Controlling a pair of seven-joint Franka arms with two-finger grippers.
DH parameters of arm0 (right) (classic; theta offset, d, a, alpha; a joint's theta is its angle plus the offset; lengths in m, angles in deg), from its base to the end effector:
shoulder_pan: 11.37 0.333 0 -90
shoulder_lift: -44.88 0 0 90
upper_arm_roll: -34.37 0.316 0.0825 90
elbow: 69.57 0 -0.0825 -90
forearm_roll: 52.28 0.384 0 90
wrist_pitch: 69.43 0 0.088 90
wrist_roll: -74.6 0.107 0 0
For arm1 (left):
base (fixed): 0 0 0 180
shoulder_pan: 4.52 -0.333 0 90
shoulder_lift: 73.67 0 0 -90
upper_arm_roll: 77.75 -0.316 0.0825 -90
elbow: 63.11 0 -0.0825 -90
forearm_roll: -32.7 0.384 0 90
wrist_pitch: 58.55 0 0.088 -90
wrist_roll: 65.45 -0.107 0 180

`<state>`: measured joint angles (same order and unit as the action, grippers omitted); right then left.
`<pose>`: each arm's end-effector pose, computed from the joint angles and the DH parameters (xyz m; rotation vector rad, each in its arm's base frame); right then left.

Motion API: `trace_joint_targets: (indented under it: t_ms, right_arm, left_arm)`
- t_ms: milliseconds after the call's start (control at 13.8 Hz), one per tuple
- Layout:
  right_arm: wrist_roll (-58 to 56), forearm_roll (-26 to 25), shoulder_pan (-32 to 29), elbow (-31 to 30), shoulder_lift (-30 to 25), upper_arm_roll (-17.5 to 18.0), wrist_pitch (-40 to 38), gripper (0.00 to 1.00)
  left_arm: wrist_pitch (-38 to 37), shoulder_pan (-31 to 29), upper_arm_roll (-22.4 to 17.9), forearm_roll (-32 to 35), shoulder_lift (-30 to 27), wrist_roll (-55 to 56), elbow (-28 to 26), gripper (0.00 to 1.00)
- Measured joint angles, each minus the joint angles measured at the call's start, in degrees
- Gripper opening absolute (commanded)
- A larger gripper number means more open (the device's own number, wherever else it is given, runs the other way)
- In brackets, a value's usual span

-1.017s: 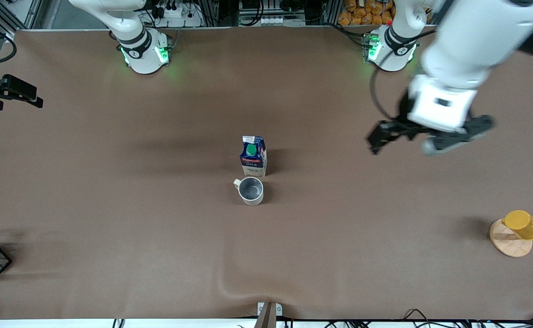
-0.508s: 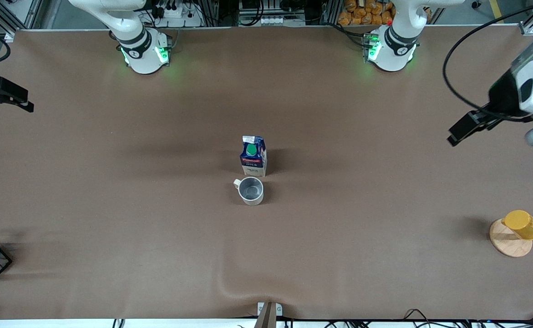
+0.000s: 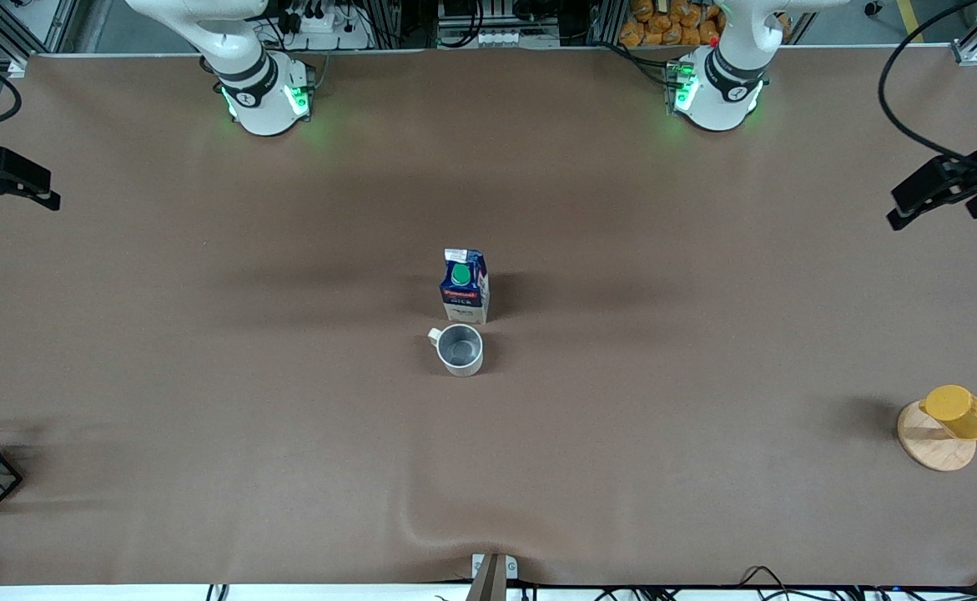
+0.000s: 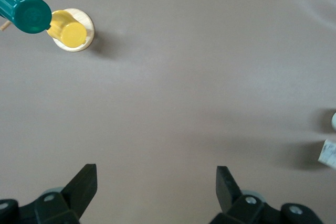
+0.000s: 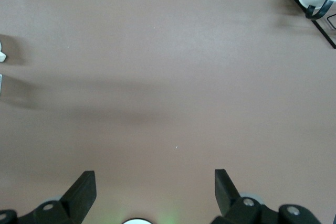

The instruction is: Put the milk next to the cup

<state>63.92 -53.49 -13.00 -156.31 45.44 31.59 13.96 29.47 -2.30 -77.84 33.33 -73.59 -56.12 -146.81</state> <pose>0.5440 -0.0443 0.6360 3.1227 0.1683 -0.1102 0.5511 -0.0193 0.6723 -3.1296 -0.1981 -0.1172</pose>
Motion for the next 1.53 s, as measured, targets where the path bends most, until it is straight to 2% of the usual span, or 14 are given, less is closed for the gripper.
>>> trace_joint_targets:
  t_ms: [1017, 1525]
  right_arm:
    - [0.0, -0.1, 0.1, 0.3, 1.1, 0.0, 0.2, 1.00]
    - [0.0, -0.1, 0.8, 0.3, 1.7, 0.1, 0.2, 1.00]
  left_arm:
    - [-2.3, 0.2, -0.3, 0.0, -0.8, -2.0, 0.1, 1.00]
    - [-4.3, 3.1, 0.6, 0.0, -0.9, -2.1, 0.1, 1.00]
